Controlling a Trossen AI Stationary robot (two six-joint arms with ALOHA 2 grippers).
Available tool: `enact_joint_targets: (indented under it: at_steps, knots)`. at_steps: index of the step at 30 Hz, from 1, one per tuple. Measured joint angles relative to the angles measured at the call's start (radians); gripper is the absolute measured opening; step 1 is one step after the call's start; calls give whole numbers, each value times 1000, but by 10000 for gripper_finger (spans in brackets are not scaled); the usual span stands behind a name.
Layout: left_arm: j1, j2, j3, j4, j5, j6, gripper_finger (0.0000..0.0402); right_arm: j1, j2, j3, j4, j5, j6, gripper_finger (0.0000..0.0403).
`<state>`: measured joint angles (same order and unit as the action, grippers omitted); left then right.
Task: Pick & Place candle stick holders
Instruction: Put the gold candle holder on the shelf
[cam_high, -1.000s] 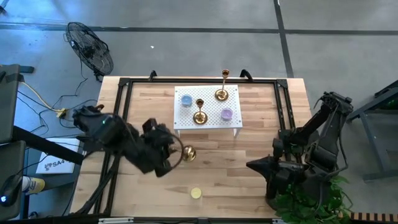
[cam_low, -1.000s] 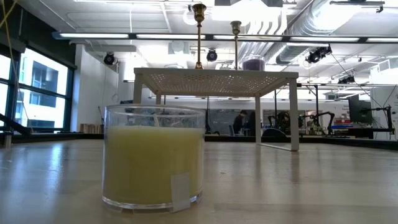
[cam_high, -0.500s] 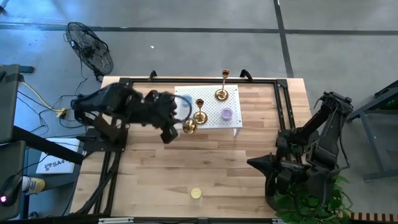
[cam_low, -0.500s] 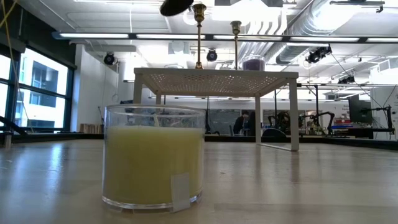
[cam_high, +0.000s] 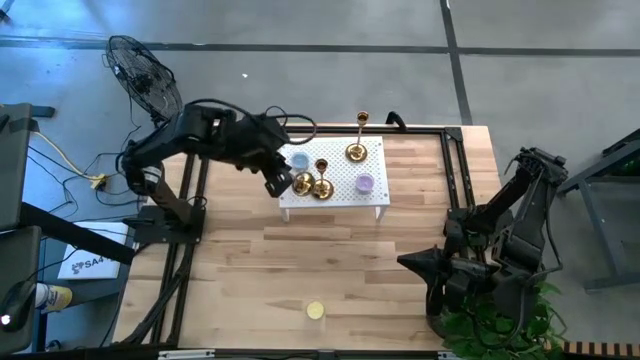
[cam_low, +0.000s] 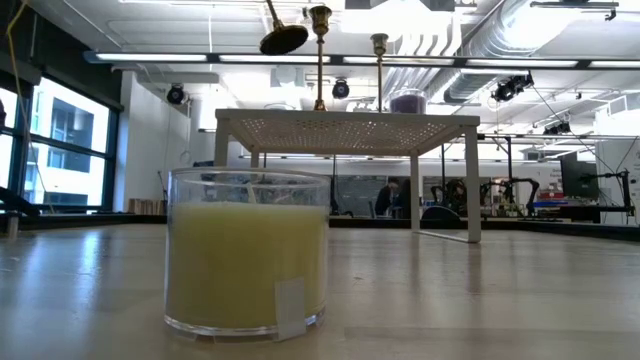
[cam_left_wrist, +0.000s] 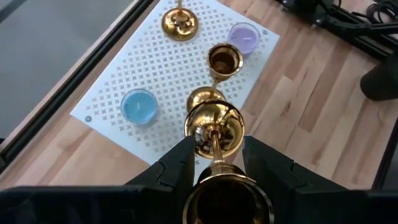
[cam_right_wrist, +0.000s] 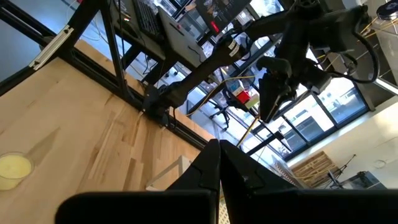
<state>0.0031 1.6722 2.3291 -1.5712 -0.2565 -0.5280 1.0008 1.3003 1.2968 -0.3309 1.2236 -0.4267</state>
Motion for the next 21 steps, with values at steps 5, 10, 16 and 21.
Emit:
enact_joint_targets:
  at_steps: [5,10,16,21]
  knots:
    - [17,4,-14,2,26,9,120,0,0,0,0,0,4,0]
    - [17,5,-107,1,78,32,120,0,0,0,0,-3,5,0]
    - [40,6,-217,0,96,46,120,0,0,0,0,-3,6,0]
    - [73,6,-251,0,97,45,120,0,0,0,-1,-6,23,0]
